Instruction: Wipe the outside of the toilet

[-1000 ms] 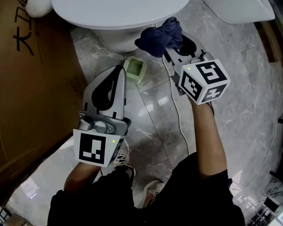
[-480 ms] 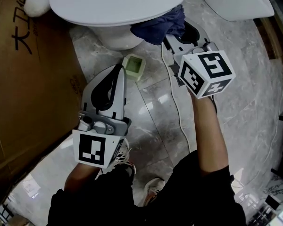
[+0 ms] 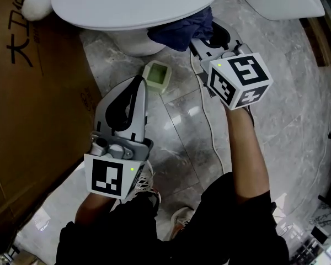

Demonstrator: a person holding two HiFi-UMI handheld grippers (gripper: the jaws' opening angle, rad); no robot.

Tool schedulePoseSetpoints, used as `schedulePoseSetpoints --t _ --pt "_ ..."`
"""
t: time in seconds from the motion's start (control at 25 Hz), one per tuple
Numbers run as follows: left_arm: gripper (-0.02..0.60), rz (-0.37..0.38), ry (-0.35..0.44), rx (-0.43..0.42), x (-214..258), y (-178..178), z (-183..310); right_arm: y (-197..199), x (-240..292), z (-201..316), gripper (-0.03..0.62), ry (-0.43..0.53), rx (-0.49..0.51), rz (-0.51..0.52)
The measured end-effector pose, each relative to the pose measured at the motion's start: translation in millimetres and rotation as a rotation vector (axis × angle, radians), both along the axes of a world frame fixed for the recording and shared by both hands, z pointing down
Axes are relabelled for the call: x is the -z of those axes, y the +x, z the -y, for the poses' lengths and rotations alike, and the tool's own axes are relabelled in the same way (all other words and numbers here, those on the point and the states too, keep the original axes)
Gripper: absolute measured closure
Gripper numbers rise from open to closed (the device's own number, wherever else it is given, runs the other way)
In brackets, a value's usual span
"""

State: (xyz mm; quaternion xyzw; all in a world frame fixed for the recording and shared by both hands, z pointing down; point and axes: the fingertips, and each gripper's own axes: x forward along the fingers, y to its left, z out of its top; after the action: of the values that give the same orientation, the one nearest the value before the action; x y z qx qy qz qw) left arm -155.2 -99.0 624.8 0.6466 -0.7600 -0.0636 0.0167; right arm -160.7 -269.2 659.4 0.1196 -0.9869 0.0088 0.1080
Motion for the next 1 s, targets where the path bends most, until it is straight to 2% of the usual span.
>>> schedulePoseSetpoints --t 0.24,0.68,1.0 --pt "0.572 -0.025 -0.007 -0.005 -6.5 -10.6 2.9 -14.4 -37.2 5.2 0.436 -0.015 -0.006 -0.057" --pt "0.572 -0.017 -0.022 0.008 -20.8 -24.9 7.9 -28.3 -99.6 13.4 0.434 -0.060 0.000 -0.149" --pt "0.572 -0.031 -0.037 -0.005 -29.5 -30.0 15.1 -33.1 -158.7 21.0 0.434 -0.094 -0.006 -0.257"
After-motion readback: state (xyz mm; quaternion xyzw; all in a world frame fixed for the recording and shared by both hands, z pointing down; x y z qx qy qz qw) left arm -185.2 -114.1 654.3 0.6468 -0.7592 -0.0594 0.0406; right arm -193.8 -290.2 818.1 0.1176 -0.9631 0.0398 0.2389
